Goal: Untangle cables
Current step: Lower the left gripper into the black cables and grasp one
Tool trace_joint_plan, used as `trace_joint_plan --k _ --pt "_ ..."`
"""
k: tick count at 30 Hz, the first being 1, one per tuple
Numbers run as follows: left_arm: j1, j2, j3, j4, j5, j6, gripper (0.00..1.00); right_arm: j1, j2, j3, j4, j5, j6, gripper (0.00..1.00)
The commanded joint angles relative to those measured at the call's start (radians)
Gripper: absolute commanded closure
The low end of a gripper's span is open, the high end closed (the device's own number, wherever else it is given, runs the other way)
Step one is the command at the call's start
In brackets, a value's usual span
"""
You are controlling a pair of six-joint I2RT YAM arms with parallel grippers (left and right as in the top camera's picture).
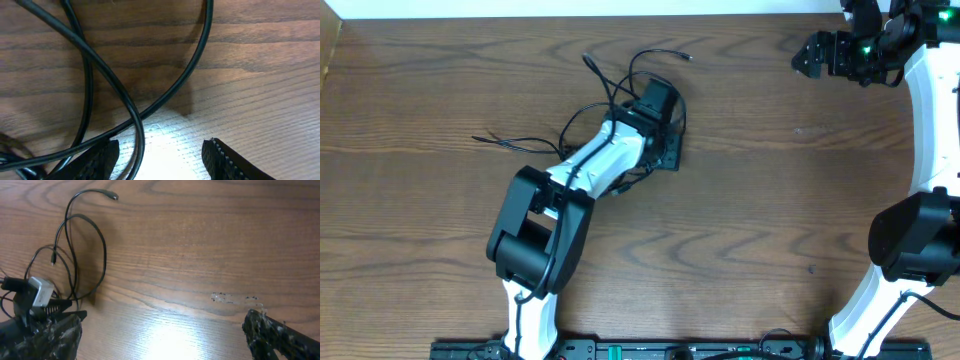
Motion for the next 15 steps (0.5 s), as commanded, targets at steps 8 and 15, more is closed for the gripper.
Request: trace_joint_plan --k 8,15 --pt "-0.047 0.042 0.002 0.0 -0.114 -0.058 0.41 0.015 0.009 -0.008 -0.005 -0.003 -0.016 0.01" --pt "-0.057 0.072 0.002 -0.004 -0.103 -0.103 0.43 0.015 0.009 -0.008 -0.011 -0.003 -0.016 0.01"
